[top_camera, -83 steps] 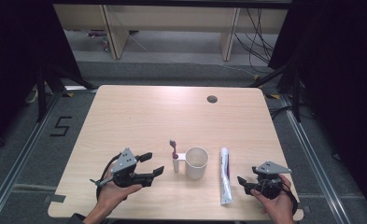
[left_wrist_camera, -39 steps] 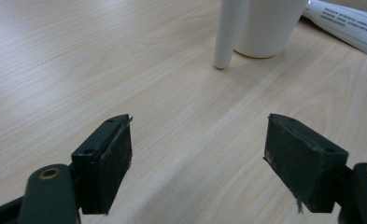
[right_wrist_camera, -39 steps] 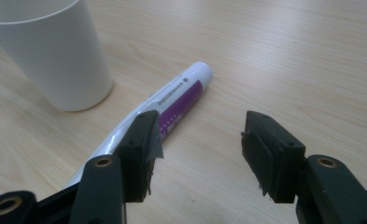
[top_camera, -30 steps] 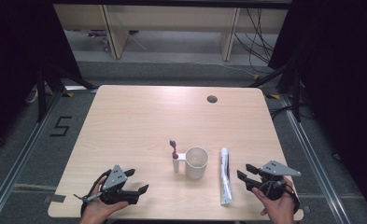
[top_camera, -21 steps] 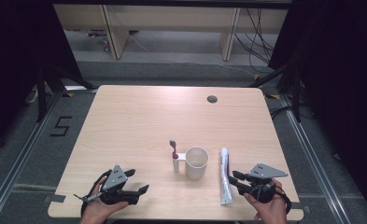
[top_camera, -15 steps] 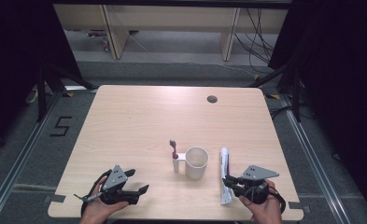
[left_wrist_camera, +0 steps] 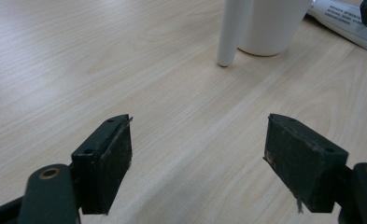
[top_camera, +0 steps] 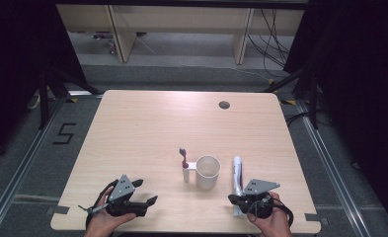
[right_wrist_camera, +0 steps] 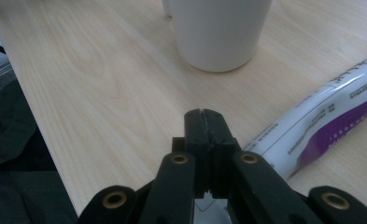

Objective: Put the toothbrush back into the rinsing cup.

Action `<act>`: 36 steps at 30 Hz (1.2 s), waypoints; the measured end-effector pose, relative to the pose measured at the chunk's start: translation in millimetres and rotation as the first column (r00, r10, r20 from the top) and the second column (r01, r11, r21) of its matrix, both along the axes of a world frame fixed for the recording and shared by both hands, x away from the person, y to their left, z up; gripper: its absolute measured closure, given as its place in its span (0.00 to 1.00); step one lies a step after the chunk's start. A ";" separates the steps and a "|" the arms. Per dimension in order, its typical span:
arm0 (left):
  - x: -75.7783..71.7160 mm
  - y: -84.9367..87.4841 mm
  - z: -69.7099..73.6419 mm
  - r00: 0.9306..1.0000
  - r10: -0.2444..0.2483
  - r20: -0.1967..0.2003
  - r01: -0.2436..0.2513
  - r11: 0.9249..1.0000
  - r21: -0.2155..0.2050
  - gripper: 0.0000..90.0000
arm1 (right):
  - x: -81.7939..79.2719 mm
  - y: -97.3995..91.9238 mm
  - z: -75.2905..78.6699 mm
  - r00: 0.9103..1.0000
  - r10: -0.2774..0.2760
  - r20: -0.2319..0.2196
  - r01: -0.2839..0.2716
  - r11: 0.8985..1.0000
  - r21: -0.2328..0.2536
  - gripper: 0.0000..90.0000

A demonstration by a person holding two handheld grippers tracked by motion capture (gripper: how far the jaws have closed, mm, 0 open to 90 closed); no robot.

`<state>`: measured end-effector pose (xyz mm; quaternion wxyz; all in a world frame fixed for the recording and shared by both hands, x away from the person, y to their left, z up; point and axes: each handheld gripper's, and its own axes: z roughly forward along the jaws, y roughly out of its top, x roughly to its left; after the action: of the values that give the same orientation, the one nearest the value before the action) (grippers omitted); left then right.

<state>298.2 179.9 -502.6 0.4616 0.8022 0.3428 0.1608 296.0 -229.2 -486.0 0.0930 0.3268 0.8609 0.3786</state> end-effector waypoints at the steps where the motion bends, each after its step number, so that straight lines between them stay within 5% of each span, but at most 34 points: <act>1: -0.4 -0.2 0.1 1.000 0.002 -0.003 -0.002 1.000 0.000 0.25 | 0.0 0.0 0.0 1.000 0.000 0.000 0.000 1.000 0.000 1.00; 10: -0.5 0.0 0.2 1.000 -0.003 0.000 0.003 1.000 0.006 0.25 | -2.1 -3.3 -4.8 0.999 0.027 -0.022 -0.028 0.998 -0.058 1.00; 17: -0.5 0.3 0.1 1.000 -0.002 -0.001 0.002 1.000 0.001 0.25 | -6.5 -11.9 -5.1 0.998 -0.027 -0.050 0.023 0.996 -0.083 1.00; 25: -1.1 -1.2 -0.5 1.000 0.006 -0.004 -0.006 1.000 -0.008 0.25 | -3.4 -45.6 -2.2 0.995 -0.095 -0.018 0.092 0.989 -0.118 1.00; 29: -1.0 -1.5 -0.7 1.000 0.008 -0.006 -0.008 1.000 -0.007 0.25 | 3.0 -63.9 -2.4 0.986 -0.165 -0.022 0.161 0.978 -0.131 1.00; 30: -0.8 -1.3 -0.8 1.000 0.007 -0.006 -0.007 1.000 -0.012 0.25 | 10.5 -73.7 -4.8 0.983 -0.182 0.018 0.183 0.974 -0.131 1.00; 33: -0.3 -0.7 -0.8 1.000 0.011 -0.008 -0.011 1.000 -0.013 0.25 | 16.6 -82.7 -2.4 0.972 -0.232 -0.026 0.226 0.963 -0.148 1.00; 35: 0.0 -0.5 -0.9 1.000 0.008 -0.006 -0.008 1.000 -0.015 0.25 | 20.5 -86.1 -3.2 0.972 -0.237 -0.014 0.232 0.961 -0.151 1.00; 36: 0.0 -0.5 -0.9 1.000 0.009 -0.006 -0.009 1.000 -0.015 0.25 | 22.1 -86.4 -4.8 0.964 -0.267 -0.005 0.264 0.955 -0.137 1.00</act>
<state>298.3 179.4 -503.4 0.4658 0.7977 0.3491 0.1577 318.0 -315.5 -490.8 0.1547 0.4370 0.8339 0.2996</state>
